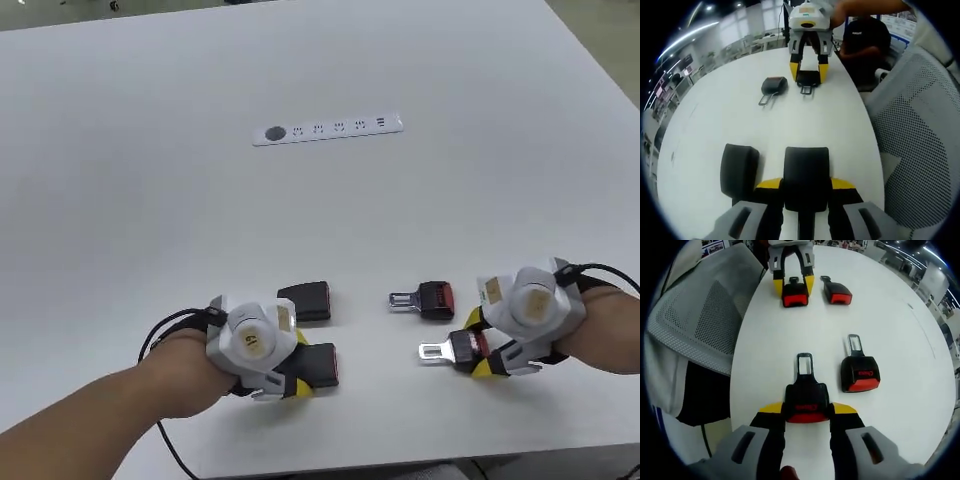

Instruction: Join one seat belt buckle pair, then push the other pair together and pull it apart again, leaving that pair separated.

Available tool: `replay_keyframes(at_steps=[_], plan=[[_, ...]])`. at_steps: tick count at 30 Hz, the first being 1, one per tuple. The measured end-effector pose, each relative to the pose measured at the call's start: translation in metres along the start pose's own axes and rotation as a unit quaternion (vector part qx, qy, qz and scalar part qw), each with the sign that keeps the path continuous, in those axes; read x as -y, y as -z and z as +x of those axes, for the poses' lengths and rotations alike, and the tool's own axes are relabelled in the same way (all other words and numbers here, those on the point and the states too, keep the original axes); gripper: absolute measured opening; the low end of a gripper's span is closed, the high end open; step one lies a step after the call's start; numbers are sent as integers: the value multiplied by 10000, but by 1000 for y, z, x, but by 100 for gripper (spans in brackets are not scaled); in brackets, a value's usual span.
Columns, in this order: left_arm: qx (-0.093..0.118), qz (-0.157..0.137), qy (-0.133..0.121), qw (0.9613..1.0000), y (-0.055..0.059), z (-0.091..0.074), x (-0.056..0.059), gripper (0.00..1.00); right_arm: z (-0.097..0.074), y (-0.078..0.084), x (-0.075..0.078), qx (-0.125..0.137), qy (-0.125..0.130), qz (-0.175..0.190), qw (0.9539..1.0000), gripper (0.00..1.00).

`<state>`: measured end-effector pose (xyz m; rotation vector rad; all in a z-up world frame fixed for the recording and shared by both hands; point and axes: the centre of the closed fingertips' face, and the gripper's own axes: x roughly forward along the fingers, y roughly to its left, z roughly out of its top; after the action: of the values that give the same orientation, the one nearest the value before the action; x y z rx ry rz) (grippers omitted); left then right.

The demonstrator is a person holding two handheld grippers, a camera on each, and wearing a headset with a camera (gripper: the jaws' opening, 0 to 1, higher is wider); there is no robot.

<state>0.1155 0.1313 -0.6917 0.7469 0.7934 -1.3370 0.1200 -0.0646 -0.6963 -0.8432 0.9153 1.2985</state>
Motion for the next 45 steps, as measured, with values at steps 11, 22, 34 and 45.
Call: replay_keyframes(at_steps=[11,22,34,45], plan=[[-28,-79,-48,10000,1,-1,0,34,5,-20,-10,254,108,436,9987,34],[-91,-91,-43,9999,1,-2,1,34,25,-68,-20,733,199,447,9961,34],[-155,-75,-25,9998,1,-1,2,34,44,-108,-20,862,211,422,9952,34],[-198,-32,9,9998,2,0,2,34,47,-115,-22,667,317,13,9973,34]])
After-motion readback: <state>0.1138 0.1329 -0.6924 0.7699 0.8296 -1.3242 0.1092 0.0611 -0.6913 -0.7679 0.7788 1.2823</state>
